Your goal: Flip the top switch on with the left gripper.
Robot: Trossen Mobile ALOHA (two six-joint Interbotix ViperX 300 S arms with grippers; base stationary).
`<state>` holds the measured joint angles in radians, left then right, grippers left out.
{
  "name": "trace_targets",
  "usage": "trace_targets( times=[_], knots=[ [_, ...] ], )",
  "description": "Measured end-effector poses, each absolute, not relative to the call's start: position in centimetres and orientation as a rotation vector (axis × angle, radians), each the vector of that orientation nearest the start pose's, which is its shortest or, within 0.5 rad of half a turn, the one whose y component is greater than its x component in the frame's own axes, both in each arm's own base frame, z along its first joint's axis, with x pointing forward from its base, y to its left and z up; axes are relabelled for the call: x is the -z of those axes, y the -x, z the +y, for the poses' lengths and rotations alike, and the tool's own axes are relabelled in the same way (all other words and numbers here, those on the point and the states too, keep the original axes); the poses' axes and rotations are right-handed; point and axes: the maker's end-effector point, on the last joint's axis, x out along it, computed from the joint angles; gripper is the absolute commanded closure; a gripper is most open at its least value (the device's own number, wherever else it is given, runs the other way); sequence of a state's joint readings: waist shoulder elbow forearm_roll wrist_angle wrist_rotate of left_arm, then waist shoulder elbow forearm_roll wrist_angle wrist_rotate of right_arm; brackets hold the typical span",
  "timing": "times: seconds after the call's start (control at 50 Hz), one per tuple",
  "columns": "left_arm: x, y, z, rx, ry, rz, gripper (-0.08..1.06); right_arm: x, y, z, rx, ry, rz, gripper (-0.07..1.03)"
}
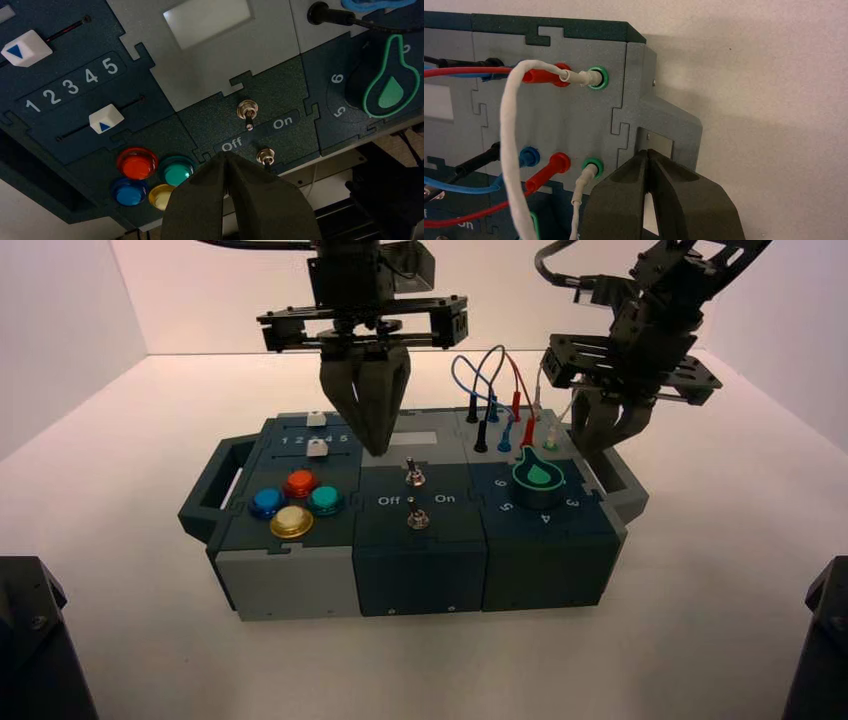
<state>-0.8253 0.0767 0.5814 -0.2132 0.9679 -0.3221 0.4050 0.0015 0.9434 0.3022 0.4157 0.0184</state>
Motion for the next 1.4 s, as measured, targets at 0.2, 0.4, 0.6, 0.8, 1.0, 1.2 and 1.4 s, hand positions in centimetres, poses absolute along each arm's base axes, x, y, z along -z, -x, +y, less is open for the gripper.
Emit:
trace_targets(
  times=[0.2, 0.4, 0.6, 0.8, 1.0, 1.2, 1.4],
  knots=[
    [-6.3, -19.0, -24.9, 0.384, -0.221, 1.688, 1.01, -1.3, -24.5, 12.8, -0.239, -0.054, 1.392, 0.99],
    [-5.5, -18.9, -24.7, 0.369, -0.241, 1.706, 1.01, -1.3, -24.5, 12.8, -0.240, -0.053, 1.392, 0.99],
    [-5.1, -19.0, -24.7, 0.366, -0.250, 1.710, 1.01, -1.3, -24.5, 12.8, -0.240, -0.053, 1.392, 0.99],
    [-5.0, -19.2, -25.0, 0.369, -0.253, 1.707, 1.01, -1.2, -24.4, 12.8, -0.239, -0.052, 1.393, 0.99],
    [-4.7, -18.9, -25.6, 0.380, -0.273, 1.711, 1.01, -1.3, -24.5, 12.8, -0.239, -0.054, 1.392, 0.99],
    [-4.3, -18.7, -25.7, 0.381, -0.286, 1.720, 1.01, -1.3, -24.5, 12.8, -0.239, -0.052, 1.392, 0.99],
    [-4.5, -19.0, -26.0, 0.389, -0.287, 1.709, 1.01, -1.3, -24.5, 12.8, -0.240, -0.053, 1.392, 0.99]
  ],
)
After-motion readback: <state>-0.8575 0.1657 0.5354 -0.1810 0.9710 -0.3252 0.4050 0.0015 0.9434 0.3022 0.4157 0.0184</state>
